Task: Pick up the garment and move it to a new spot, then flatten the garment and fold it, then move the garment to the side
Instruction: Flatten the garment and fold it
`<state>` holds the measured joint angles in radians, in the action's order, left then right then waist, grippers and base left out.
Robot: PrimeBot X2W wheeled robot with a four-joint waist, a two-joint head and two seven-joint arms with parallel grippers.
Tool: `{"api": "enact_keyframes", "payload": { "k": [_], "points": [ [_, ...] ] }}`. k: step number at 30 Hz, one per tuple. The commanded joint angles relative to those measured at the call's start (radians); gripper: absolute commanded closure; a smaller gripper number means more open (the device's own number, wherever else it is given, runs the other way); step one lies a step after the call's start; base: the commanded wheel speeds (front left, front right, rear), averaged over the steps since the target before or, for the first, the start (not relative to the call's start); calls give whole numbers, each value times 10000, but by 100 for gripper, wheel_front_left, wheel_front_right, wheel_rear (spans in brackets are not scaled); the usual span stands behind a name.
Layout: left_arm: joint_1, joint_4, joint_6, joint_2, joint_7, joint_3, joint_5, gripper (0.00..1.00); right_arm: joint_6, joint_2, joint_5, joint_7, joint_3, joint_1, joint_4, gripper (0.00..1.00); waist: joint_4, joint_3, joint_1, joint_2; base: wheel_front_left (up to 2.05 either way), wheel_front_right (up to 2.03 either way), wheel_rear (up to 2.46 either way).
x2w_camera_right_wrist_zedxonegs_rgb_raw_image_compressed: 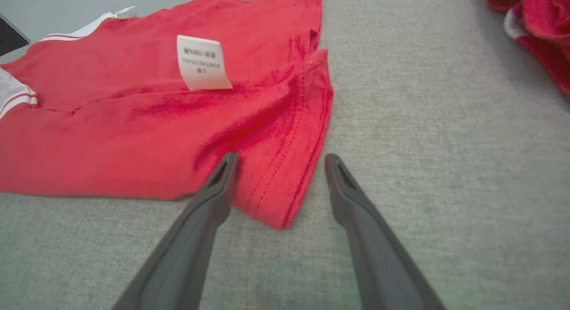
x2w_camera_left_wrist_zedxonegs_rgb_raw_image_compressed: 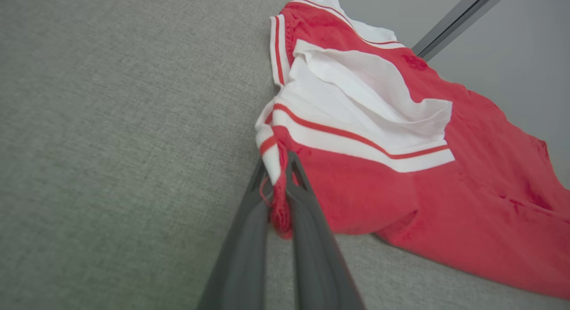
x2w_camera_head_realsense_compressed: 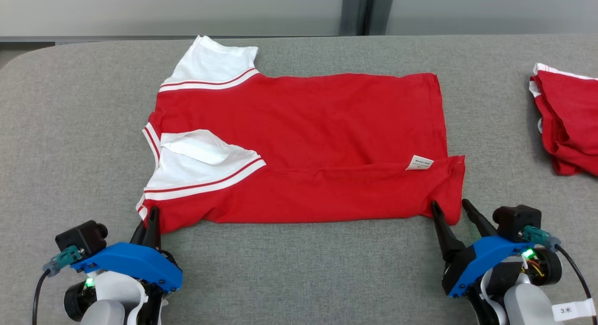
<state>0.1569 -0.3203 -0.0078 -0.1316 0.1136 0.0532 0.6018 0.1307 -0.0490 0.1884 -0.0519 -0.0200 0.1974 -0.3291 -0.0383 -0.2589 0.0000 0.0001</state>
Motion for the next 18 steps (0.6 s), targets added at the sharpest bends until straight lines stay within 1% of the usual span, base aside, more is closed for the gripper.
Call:
{"api": "enact_keyframes", "payload": {
  "k": [1, 2, 3, 4, 6, 7, 8, 13, 15, 18],
  "points": [
    [103, 137, 48, -27, -93, 48, -45, 100, 1, -26, 55, -37, 105, 282, -426, 0, -76, -1, 0, -1, 0, 0, 0],
    [102, 187, 57, -25, -123, 49, -52, 100, 1, -27, 114, -75, 168, 370, -652, 0, -113, 6, 0, -1, 0, 0, 0],
    [95, 227, 66, -16, -132, 70, -65, 100, 1, -26, 137, -96, 234, 458, -862, 9, -150, 18, 0, -1, 0, 0, 0],
    [81, 269, 66, -11, -172, 75, -72, 100, 1, -26, 130, -96, 276, 522, -1044, 47, -178, 32, 0, -1, 0, 0, 0],
    [41, 353, 37, -5, -216, 77, -55, 100, 1, -21, 277, -35, 354, 615, -1305, 68, -221, 63, 0, -1, 0, 0, 0],
    [17, 413, 12, -9, -268, 82, -52, 100, 1, -18, 438, 15, 370, 665, -1360, 89, -232, 89, 0, -1, 0, 0, 0],
    [-7, 461, -1, -16, -301, 85, -58, 100, 1, -20, 540, 110, 356, 717, -1381, 100, -236, 118, 0, -1, 0, 0, 0],
    [-88, 822, -11, -59, -439, 31, 19, 100, 1, -34, 431, 320, -160, 752, -946, 100, -188, 336, 0, -1, 0, 0, 0],
    [-219, 1074, 3, -73, -431, 22, 57, 100, 1, -31, 203, 146, -396, 570, -507, 100, -150, 434, 0, -1, 0, 0, 0],
    [-576, 1541, 33, -69, -278, 44, 168, 100, 0, -34, -213, -258, -850, 164, 478, 100, -112, 530, 0, -1, 0, 0, 0]
  ]
}}
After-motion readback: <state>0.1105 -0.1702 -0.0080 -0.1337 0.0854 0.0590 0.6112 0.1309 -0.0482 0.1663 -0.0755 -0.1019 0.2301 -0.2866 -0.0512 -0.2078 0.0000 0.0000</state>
